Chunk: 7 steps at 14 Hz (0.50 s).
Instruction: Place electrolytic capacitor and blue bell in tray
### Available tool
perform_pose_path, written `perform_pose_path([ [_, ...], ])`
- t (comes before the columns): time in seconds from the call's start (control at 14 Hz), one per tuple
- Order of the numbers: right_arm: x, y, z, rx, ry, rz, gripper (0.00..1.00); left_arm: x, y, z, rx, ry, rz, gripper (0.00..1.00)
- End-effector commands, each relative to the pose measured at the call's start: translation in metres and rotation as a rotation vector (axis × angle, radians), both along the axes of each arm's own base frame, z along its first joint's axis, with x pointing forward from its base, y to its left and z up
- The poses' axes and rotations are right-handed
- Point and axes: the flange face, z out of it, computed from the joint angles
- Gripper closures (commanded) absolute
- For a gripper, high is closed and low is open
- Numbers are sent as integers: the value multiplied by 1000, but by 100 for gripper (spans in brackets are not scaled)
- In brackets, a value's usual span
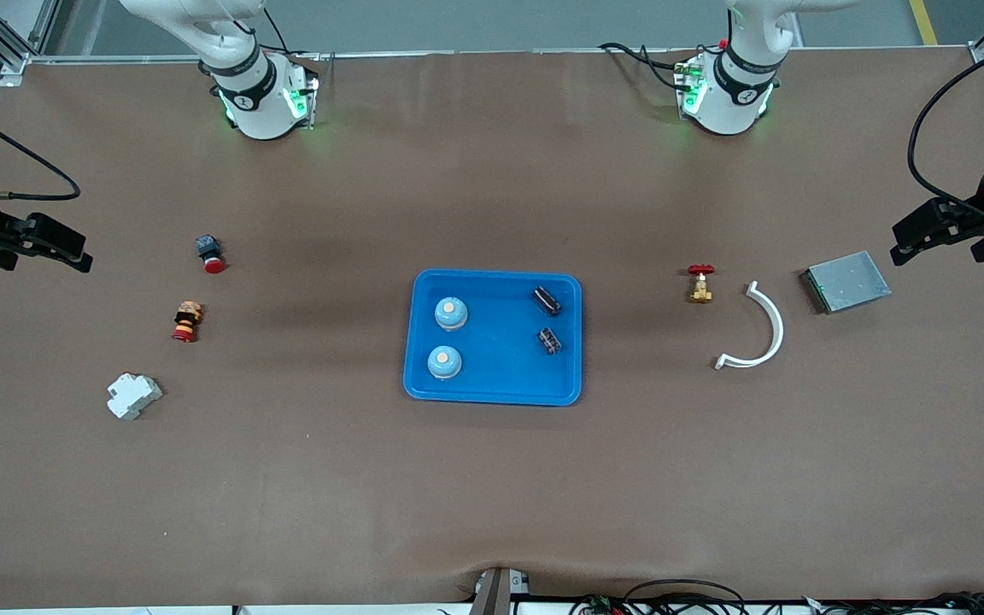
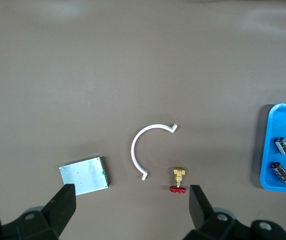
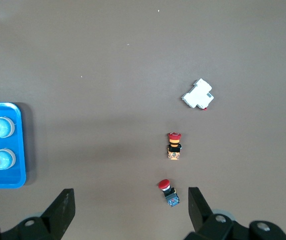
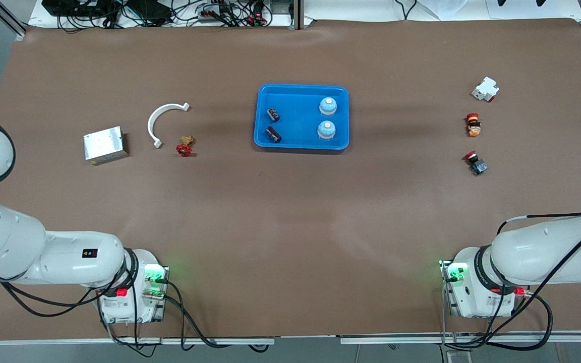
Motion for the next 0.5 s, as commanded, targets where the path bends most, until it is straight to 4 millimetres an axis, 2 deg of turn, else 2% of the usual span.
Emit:
perform_pose_path([
  [0.0,-9,-1,6,-6,-12,8,0,-2,-1,7,-18,6,-1,0],
  [0.43,-9,-4,5,-1,-8,-1,0,-2,-1,7,-17,6,-3,0],
])
